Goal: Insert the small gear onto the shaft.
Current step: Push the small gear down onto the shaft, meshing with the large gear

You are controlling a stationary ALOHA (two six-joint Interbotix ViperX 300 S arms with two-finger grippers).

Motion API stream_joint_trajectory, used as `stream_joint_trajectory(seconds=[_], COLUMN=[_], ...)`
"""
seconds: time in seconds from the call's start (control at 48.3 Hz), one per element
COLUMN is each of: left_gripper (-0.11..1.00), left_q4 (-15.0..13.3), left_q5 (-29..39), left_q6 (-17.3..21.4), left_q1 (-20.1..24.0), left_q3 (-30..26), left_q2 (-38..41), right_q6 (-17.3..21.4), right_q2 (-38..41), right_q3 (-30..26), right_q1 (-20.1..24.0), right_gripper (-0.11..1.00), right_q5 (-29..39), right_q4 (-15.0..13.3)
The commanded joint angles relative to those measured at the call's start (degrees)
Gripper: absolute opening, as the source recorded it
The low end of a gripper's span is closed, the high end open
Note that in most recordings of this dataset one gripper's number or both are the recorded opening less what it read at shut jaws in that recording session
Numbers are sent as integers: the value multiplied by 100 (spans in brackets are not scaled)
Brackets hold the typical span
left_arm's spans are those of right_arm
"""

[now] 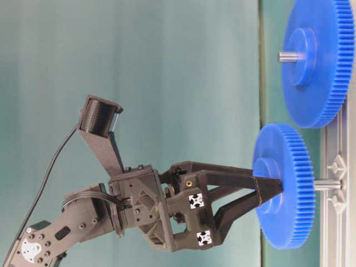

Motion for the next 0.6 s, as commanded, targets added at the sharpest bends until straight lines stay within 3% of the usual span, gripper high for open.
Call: stream_joint_trajectory(seconds=[0.0,0.58], left_gripper=[73,73], left_q4=[9,9], left_q5=[-44,-237], left_q6=[26,53], left_q1=[-26,132], left_q3=[-62,141], left_q2=[-70,-62], right_q6=[53,53], right_q2=[35,44], right_q3=[-62,-62], right_q1=[-26,-26], right_gripper=[27,27], right_q5=[-53,-53], right_q4=[9,9])
